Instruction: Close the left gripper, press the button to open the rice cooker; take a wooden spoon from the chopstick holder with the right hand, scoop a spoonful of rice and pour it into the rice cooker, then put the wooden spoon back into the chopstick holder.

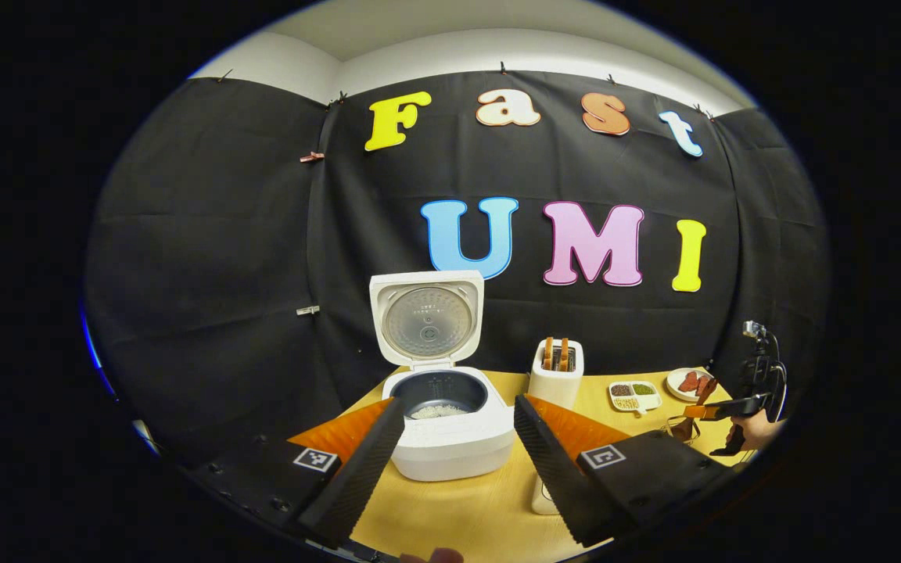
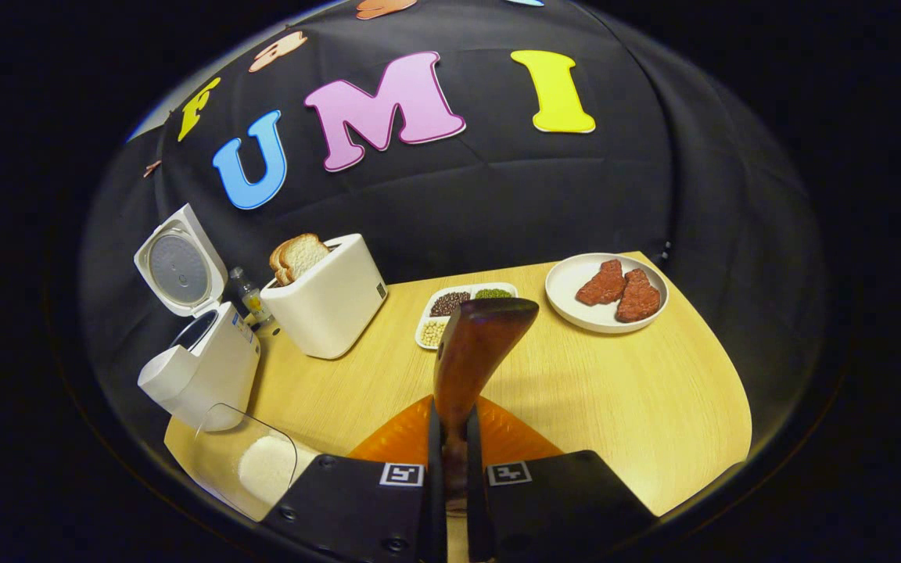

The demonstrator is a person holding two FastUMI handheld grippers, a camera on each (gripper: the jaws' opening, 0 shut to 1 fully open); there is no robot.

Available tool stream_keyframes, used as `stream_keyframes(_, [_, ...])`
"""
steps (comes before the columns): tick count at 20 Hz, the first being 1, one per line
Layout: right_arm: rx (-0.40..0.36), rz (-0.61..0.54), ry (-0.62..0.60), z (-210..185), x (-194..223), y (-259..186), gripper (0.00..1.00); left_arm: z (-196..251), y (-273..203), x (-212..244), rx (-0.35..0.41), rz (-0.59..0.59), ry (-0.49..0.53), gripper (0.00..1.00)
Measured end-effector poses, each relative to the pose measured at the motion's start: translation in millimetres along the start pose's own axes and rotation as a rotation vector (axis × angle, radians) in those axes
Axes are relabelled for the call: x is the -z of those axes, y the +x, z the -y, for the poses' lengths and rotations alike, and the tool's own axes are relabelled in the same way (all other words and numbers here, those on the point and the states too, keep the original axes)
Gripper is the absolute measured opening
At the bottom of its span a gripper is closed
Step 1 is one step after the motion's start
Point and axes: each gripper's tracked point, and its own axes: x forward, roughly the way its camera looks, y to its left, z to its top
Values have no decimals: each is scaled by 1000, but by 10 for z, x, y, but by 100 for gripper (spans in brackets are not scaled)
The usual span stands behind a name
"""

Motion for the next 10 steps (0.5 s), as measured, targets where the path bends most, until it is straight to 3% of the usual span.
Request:
stream_keyframes(4, [13,-10,48,17,-37,-3,11,-51,-23,-1,8,-1,-15,97])
stream_keyframes(10, [17,93,101,-3,-549,-325,9,-190,-15,-9,39,17,-5,97])
